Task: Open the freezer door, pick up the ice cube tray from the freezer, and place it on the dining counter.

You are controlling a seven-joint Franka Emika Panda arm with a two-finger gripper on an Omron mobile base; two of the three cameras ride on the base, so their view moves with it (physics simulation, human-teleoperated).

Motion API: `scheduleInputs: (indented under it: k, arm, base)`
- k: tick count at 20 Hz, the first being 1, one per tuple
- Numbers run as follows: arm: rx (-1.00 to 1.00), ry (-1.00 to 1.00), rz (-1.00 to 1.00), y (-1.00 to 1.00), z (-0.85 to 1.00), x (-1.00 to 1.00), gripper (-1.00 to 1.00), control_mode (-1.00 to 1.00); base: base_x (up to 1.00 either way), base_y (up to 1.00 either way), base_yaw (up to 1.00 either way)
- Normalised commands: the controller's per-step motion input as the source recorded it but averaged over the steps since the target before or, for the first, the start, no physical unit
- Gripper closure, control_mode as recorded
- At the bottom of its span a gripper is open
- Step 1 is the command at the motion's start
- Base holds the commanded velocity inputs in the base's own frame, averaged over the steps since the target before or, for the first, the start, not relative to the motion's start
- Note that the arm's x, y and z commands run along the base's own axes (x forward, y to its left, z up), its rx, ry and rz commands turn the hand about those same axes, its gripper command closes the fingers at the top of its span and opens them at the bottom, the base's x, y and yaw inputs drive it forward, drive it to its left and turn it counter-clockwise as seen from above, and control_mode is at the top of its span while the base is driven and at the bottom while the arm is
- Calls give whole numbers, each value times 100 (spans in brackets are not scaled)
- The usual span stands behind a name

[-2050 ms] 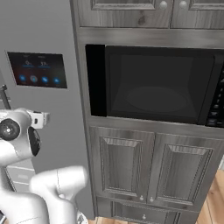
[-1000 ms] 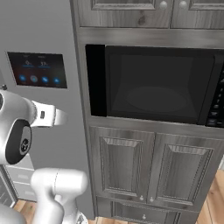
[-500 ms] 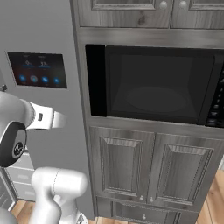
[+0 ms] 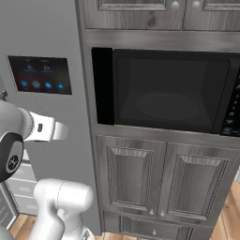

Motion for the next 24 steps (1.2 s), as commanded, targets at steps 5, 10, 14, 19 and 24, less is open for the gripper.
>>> scheduleInputs:
  k: [5, 10, 14, 19, 24]
  arm:
    - [0, 0, 0, 0, 0, 0, -100, 100]
    - [0, 0, 0, 0, 0, 0, -100, 100]
    - [0, 0, 0, 0, 0, 0, -100, 100]
    - [0, 0, 0, 0, 0, 0, -100, 100]
    - [0, 0, 0, 0, 0, 0, -100, 100]
  base:
    - [-28, 1, -3]
    - [-28, 52, -21]
    - [0, 99, -1]
    - [0, 91, 0]
    - [4, 49, 14]
